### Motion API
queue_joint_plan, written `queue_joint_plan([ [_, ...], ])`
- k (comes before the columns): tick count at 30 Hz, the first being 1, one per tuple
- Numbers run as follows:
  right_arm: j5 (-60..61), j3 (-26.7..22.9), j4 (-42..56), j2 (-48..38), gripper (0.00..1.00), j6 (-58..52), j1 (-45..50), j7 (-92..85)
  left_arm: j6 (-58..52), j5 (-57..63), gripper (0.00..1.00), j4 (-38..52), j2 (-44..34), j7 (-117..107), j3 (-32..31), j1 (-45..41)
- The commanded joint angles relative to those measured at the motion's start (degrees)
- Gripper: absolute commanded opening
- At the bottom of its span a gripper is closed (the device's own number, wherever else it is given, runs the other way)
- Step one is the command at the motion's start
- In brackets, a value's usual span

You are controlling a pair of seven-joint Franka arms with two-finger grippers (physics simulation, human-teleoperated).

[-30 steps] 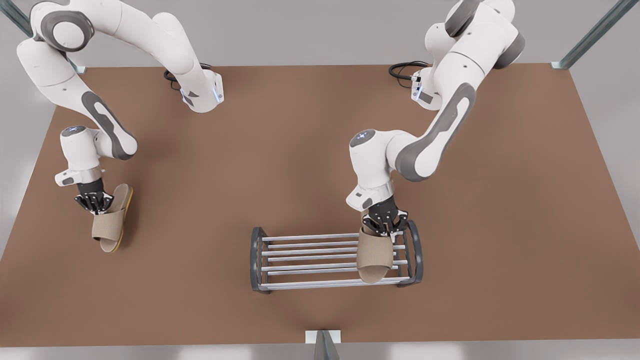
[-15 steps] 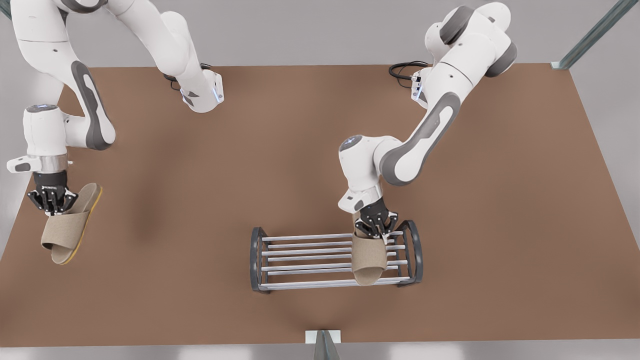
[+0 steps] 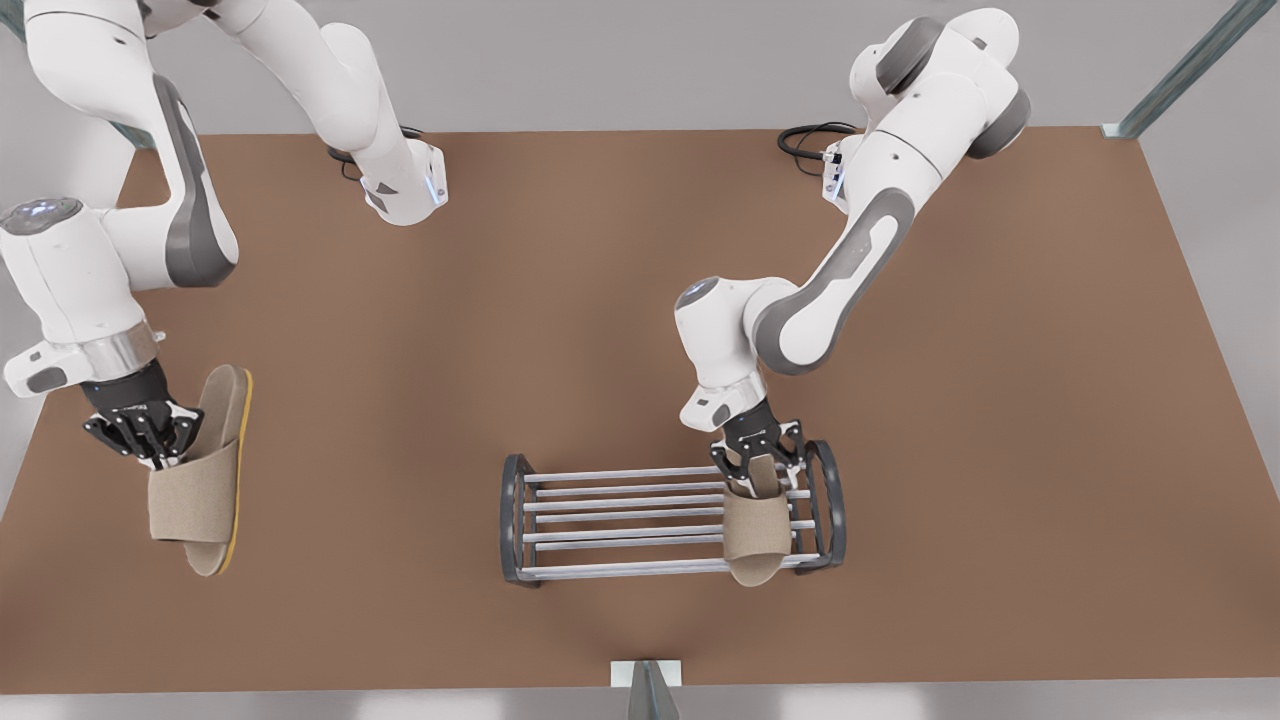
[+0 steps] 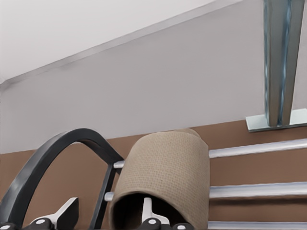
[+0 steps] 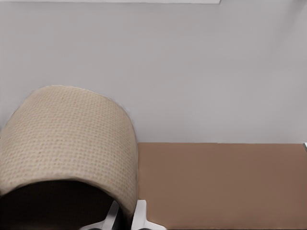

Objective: Place the right shoe on the shoe rack with the right arm, and place the left shoe on the shoe rack with the left arm

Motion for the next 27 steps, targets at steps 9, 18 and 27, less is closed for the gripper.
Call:
queue_joint_plan([
  [9, -0.49, -4.47, 2.12, 0.35, 0.21, -9.76, 12.37, 25.53, -5.36, -6.08, 1.0, -4.24, -6.04, -1.91, -4.55, 0.67],
  [18, -0.93, -25.47, 15.21, 1.31, 0.21, -16.53, 47.17, 42.58, -31.64, -62.69, 1.0, 9.2, -19.93, 67.52, -8.69, 35.73],
  [27, -1.11, -51.06, 36.39, 10.19, 0.21, -15.12, 81.28, 52.43, -31.46, -79.82, 1.0, 8.42, -23.09, 75.17, 24.89, 6.11],
])
